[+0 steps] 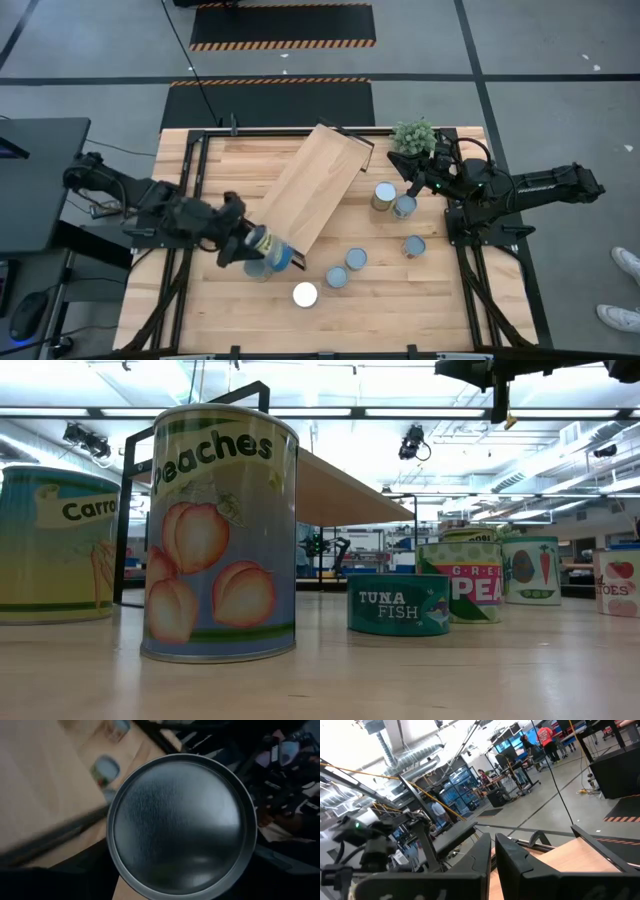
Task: Pick and place cans onto a shelf
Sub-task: Put the canned peas on the shelf
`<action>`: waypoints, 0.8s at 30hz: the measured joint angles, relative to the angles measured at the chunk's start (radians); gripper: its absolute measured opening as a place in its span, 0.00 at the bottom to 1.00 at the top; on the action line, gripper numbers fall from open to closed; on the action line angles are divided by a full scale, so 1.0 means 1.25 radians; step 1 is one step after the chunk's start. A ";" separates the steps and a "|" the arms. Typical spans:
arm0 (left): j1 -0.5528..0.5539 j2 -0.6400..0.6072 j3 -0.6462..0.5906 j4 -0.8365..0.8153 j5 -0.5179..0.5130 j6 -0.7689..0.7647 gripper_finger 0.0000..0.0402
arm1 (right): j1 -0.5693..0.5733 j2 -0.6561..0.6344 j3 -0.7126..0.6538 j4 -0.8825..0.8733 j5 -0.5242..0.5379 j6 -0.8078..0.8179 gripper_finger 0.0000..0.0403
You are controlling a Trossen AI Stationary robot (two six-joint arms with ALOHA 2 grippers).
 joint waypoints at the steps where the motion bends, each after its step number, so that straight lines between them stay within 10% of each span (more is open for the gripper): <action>1: 0.025 0.005 0.016 -0.011 0.001 0.036 0.78 | 0.000 0.000 0.000 0.000 0.000 0.000 0.08; 24: 0.584 0.293 0.165 -0.123 0.235 0.552 0.78 | -0.021 0.000 0.000 -0.029 0.000 0.015 0.08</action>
